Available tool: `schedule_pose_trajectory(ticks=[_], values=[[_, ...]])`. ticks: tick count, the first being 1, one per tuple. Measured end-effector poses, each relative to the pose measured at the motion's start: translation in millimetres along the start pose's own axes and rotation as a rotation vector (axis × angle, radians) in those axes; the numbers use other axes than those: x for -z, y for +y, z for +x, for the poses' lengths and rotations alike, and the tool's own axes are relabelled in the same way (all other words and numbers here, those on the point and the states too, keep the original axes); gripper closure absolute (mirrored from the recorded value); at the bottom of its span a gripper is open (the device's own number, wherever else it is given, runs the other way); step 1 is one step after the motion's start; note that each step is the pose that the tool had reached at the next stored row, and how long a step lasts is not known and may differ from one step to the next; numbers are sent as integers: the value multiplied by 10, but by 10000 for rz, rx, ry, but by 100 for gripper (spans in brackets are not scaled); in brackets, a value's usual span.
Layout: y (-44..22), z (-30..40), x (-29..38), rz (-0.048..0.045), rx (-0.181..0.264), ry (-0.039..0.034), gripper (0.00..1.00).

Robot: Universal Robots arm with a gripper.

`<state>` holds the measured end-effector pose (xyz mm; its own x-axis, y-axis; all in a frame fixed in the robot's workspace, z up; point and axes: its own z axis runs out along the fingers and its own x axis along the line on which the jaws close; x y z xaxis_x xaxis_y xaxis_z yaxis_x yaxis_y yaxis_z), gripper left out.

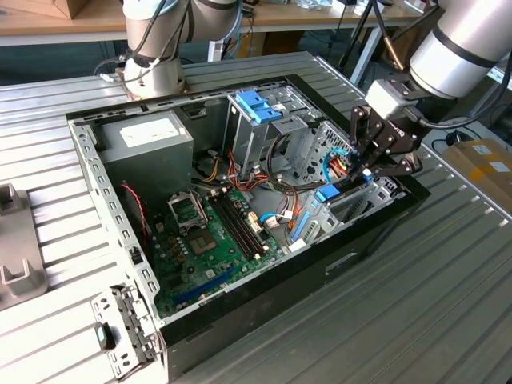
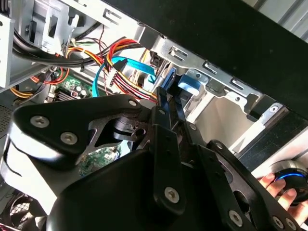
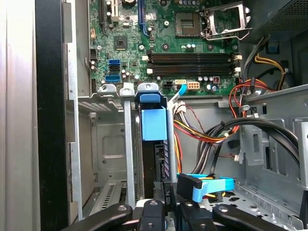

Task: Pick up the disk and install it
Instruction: 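Insert the first disk wire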

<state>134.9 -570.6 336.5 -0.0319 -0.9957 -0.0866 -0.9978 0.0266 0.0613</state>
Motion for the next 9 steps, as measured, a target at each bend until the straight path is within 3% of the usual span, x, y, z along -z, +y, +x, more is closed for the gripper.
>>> schedule_pose_trajectory(ticks=[9], values=[[-1,2,-23,0,0,-1,82]])
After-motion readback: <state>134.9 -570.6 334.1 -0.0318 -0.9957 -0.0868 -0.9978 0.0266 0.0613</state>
